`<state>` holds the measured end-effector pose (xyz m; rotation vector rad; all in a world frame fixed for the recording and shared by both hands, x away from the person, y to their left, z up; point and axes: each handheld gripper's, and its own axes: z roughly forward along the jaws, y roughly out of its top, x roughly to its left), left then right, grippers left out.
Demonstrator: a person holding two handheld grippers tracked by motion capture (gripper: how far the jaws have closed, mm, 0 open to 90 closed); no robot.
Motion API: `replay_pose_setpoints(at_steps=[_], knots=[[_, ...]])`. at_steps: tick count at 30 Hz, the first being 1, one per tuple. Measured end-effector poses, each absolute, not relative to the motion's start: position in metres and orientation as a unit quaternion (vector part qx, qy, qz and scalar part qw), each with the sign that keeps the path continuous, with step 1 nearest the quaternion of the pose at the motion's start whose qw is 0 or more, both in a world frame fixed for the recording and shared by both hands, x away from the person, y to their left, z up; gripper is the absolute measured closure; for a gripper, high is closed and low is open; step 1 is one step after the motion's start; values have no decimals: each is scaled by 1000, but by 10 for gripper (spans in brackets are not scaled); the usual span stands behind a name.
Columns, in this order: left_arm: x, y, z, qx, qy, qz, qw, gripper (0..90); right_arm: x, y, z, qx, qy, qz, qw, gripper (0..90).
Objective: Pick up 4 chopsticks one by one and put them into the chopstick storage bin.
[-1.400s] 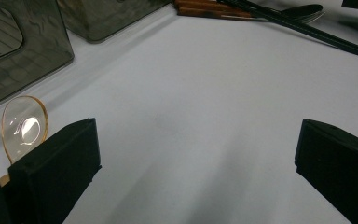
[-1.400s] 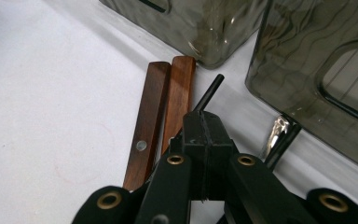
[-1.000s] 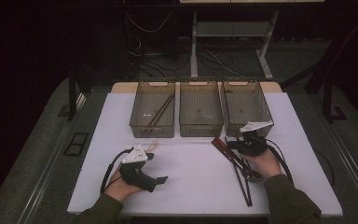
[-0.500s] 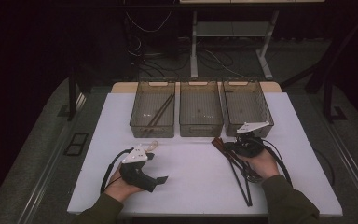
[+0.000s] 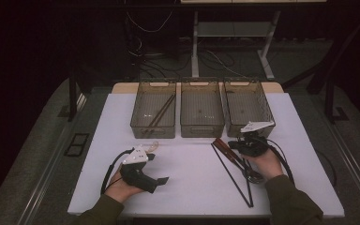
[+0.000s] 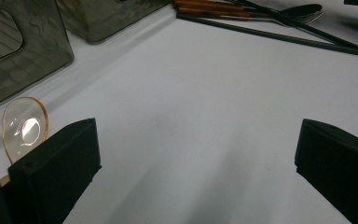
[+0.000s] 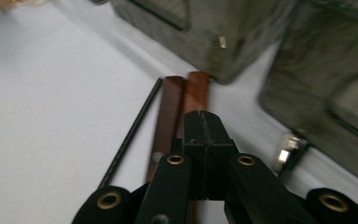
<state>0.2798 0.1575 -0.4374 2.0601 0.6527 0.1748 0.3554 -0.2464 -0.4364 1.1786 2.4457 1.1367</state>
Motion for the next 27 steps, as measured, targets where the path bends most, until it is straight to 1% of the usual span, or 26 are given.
replay_pose_setpoints(at_steps=[9, 15, 27], knots=[[280, 157, -437, 840, 266, 71, 468, 0, 358, -273, -436, 425, 823, 353, 133, 897], [280, 157, -438, 840, 267, 71, 467, 0, 361, -283, -443, 439, 822, 338, 131, 897], [280, 157, -438, 841, 267, 70, 465, 0, 362, -272, -448, 430, 827, 343, 115, 897]])
